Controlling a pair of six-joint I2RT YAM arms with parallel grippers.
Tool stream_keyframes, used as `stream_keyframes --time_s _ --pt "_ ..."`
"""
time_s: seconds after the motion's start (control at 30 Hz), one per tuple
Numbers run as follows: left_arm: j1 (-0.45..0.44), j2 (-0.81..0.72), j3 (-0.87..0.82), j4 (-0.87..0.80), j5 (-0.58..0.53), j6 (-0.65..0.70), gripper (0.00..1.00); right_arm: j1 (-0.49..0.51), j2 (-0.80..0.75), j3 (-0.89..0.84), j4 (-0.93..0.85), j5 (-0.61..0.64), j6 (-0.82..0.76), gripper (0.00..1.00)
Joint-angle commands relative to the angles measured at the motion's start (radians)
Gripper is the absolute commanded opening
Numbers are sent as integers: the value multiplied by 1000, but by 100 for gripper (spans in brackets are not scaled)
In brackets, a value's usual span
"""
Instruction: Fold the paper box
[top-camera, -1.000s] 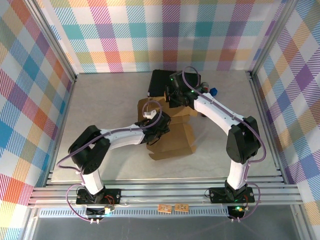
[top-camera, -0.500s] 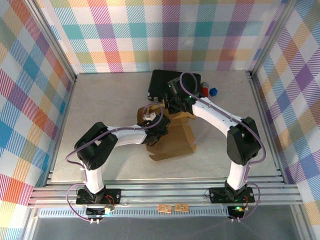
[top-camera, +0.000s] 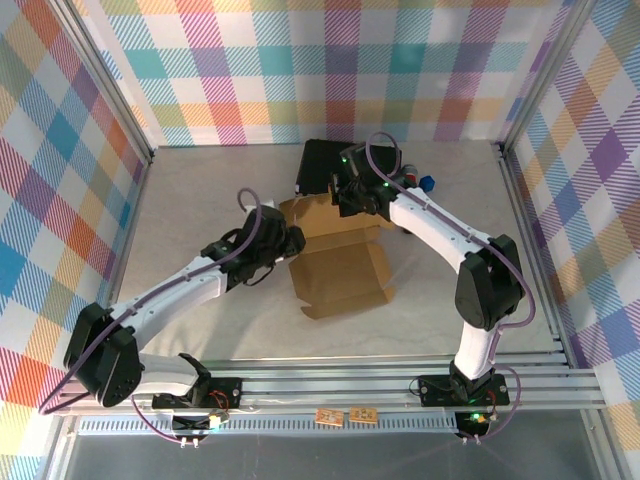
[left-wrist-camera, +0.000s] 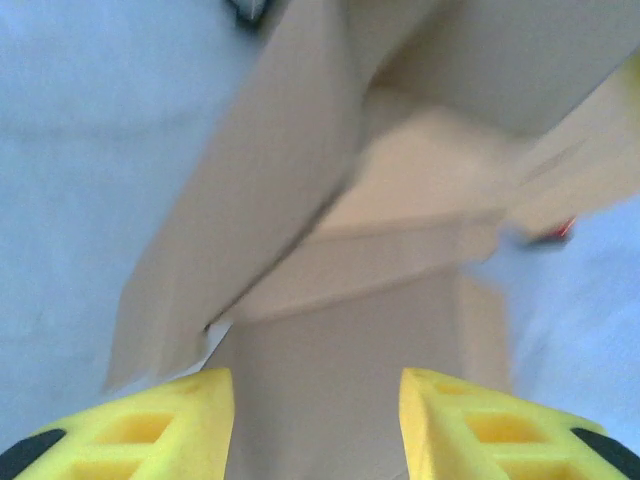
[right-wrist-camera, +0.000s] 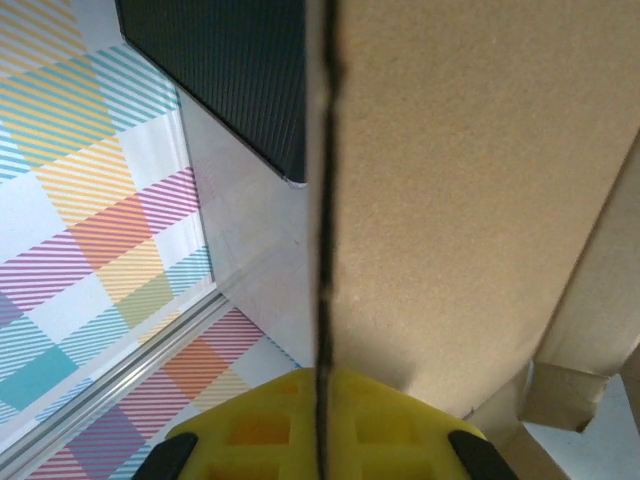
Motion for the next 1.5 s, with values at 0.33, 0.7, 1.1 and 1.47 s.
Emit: stream_keyframes --time_s 0.33,0.7,1.1,1.47 --pt "-38 166 25 -82 -162 160 50 0 28 58 -108 -23 -29 0" --pt "-34 100 -38 100 -194 221 50 -2 49 137 -194 -37 -60 0" --pt "293 -493 -303 -37 211 -29 54 -46 20 221 -256 -78 -123 0" --pt "410 -106 -413 471 555 -276 38 -84 -2 228 -274 -146 -92 0"
